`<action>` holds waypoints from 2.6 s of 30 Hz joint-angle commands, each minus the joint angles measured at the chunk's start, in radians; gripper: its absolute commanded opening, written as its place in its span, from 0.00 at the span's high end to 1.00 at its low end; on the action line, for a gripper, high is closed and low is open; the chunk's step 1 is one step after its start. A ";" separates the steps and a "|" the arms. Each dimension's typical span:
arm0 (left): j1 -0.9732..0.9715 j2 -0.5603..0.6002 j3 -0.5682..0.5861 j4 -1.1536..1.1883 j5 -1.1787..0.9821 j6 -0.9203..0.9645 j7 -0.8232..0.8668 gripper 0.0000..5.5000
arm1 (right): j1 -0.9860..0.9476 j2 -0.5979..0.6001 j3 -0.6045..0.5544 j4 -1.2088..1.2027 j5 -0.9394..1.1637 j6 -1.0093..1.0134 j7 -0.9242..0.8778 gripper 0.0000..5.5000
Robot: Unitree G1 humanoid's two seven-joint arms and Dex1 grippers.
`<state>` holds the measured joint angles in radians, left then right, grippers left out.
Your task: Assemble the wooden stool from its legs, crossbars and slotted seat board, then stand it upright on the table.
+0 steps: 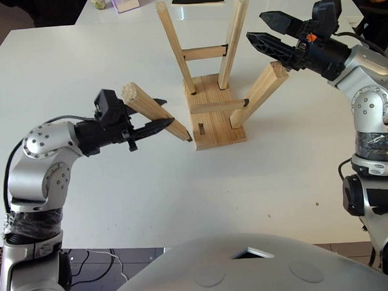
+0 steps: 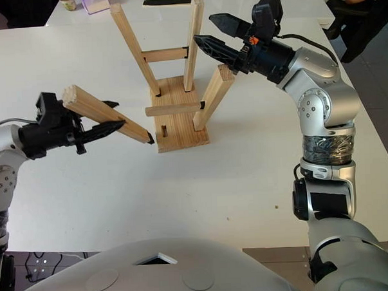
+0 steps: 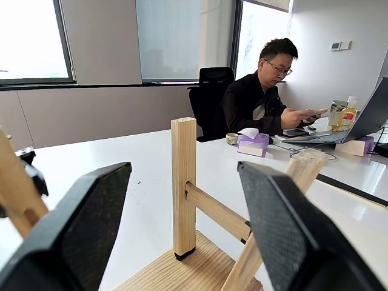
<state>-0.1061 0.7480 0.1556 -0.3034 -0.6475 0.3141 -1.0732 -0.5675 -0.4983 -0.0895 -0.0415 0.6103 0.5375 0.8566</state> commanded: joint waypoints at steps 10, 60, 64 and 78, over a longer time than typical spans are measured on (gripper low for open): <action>-0.121 -0.107 -0.113 0.179 0.125 -0.128 -0.030 0.63 | -0.070 -0.014 0.006 0.089 -0.032 -0.034 0.038 0.41; -0.128 0.078 -0.219 0.143 0.180 -0.038 -0.190 0.63 | -0.006 0.040 -0.200 -0.398 0.177 0.093 -0.365 0.41; -0.055 0.089 -0.211 0.037 0.167 0.045 -0.110 0.63 | -0.089 0.053 -0.208 -0.564 0.363 0.186 -0.561 0.51; 0.064 0.059 -0.170 -0.167 0.104 0.234 0.149 0.63 | 0.065 0.031 0.295 -0.818 0.129 0.360 -0.829 0.88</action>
<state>-0.0837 0.8091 0.0097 -0.4818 -0.5617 0.4723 -0.9559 -0.5317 -0.4646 0.1294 -0.8527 0.7847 0.8729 0.0174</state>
